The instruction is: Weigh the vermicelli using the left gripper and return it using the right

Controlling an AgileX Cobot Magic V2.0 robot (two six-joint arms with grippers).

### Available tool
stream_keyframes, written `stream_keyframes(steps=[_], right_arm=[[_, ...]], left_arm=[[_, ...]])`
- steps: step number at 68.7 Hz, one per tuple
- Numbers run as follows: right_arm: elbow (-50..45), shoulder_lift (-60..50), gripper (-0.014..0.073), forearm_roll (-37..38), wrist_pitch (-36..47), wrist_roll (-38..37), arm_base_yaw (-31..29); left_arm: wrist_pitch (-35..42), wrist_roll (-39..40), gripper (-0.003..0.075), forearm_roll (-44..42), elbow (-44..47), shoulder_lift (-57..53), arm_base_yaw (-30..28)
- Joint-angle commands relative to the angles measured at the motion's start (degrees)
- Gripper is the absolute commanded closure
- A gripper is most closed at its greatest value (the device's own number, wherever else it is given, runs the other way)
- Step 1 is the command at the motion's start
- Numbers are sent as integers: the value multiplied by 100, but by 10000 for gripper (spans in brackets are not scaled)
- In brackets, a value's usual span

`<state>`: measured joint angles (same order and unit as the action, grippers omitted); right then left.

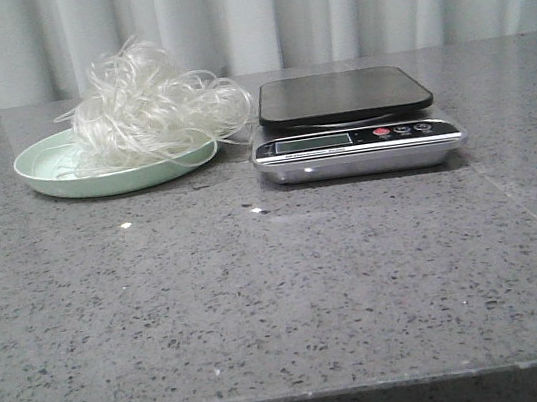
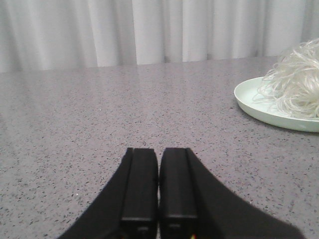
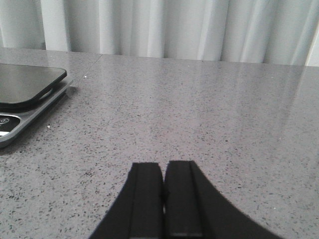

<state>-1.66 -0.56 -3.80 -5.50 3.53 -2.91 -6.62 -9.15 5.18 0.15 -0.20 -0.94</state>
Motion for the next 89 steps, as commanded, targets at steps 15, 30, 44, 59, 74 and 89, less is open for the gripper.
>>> stream_keyframes(steps=[15,30,44,59,74,89], right_arm=[[50,-95,442,37,420,28,-18],[50,-95,442,37,420,28,-18],[50,-95,442,37,420,28,-18],[50,-95,442,37,420,28,-18],[50,-95,442,37,420,28,-18],[50,-95,442,37,420,28,-18]], left_arm=[[437,33,584,9,45,-119,-11],[437,33,584,9,45,-119,-11],[582,33,584,9,45,-119,-11],[662,33,584,9,45,-119,-11],[897,33,584,106,45,-119,-11],[2309,33,584,415,24,-119,-11]])
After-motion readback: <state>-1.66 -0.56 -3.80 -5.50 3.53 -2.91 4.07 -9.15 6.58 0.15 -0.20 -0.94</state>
